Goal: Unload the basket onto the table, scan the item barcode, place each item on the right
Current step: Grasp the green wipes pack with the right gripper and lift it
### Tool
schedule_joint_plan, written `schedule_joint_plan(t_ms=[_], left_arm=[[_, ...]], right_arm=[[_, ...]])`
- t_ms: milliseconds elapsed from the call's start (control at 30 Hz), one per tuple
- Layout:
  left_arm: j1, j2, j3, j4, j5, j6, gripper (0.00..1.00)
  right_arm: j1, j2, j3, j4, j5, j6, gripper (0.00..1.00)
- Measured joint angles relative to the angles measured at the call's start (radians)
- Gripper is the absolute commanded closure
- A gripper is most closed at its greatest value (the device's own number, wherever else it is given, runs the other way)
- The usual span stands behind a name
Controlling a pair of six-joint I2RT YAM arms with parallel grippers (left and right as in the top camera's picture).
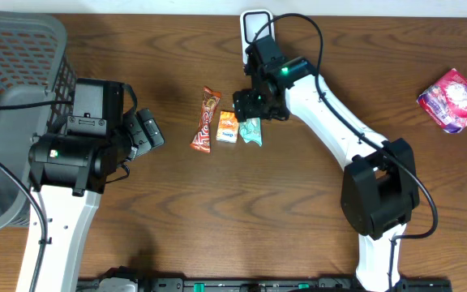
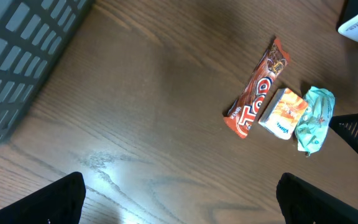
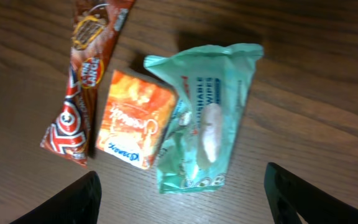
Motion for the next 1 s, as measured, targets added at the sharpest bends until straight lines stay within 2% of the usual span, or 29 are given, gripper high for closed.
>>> schedule_joint_plan(t_ms=[167, 533, 1000], left_arm=[[0.000, 0.000, 0.000, 0.000, 0.000, 0.000, 0.02], [0.000, 0.000, 0.000, 0.000, 0.000, 0.000, 0.02], [0.000, 0.000, 0.000, 0.000, 0.000, 0.000, 0.02]], right_arm=[[0.030, 0.000, -0.001, -0.002, 0.032, 0.001, 0.32], [0.182, 0.000, -0.079, 0.010, 0.323, 0.080, 0.31], [0.194, 0.000, -0.222, 0.191, 0.458, 0.096, 0.34]])
